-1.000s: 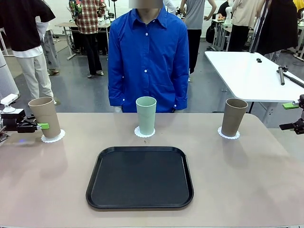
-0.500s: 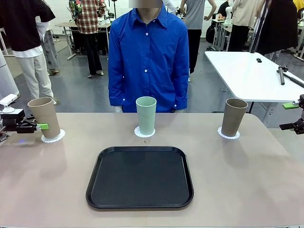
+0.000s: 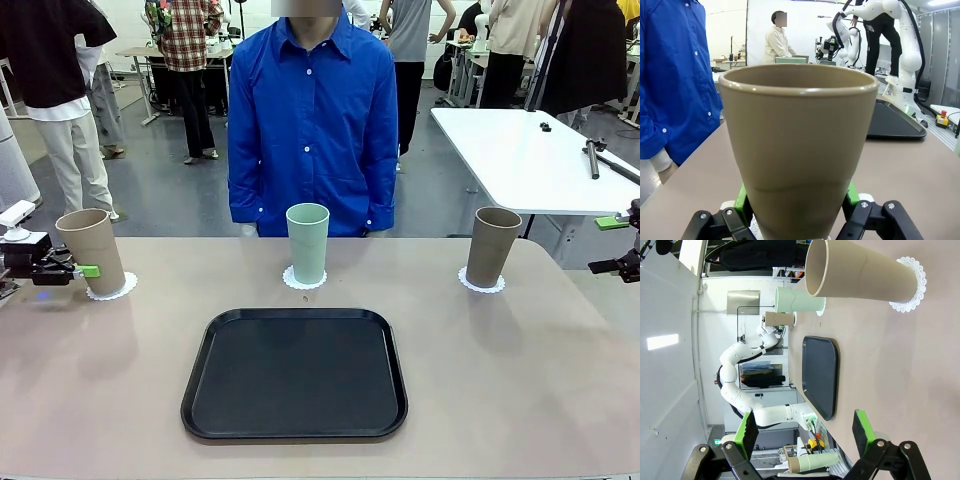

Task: Place coasters on the table and set cups on them.
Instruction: Take one Reusable plastic cup from the Flat Tray and place it on a coaster set by the human.

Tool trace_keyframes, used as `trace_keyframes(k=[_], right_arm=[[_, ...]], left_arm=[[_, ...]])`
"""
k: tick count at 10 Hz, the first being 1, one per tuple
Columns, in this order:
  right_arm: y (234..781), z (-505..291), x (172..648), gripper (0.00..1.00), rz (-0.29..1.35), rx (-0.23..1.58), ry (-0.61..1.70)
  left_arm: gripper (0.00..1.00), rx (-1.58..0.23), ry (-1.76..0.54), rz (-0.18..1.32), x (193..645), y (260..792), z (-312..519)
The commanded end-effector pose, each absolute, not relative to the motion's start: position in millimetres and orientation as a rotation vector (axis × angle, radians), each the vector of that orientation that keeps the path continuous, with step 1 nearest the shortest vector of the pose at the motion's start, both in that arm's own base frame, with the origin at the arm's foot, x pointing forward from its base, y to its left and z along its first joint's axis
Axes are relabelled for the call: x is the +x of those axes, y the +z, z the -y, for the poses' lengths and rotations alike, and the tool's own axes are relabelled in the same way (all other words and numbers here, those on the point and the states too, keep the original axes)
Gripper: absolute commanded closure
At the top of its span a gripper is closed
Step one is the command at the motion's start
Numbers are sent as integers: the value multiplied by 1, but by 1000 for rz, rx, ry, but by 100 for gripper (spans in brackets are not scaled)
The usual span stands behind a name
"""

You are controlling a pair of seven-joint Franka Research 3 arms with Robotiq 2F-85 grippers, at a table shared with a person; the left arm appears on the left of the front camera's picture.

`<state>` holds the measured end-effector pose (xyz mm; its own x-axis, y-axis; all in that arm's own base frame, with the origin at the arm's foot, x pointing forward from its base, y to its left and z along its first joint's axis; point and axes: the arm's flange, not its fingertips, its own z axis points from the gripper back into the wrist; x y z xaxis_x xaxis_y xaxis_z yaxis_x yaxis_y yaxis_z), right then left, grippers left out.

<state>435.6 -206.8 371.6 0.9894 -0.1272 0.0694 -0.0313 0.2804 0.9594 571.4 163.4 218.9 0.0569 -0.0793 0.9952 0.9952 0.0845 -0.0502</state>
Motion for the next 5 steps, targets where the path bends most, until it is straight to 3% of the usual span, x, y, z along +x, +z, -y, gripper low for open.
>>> trace_keyframes(k=[1,5], right_arm=[[372,207,435,0,141,1288,-64],[372,207,435,0,141,1288,-64]], left_arm=[[16,-1114,-1146,1164,581,218,-169],[16,-1125,-1139,1145,584,213,-167]])
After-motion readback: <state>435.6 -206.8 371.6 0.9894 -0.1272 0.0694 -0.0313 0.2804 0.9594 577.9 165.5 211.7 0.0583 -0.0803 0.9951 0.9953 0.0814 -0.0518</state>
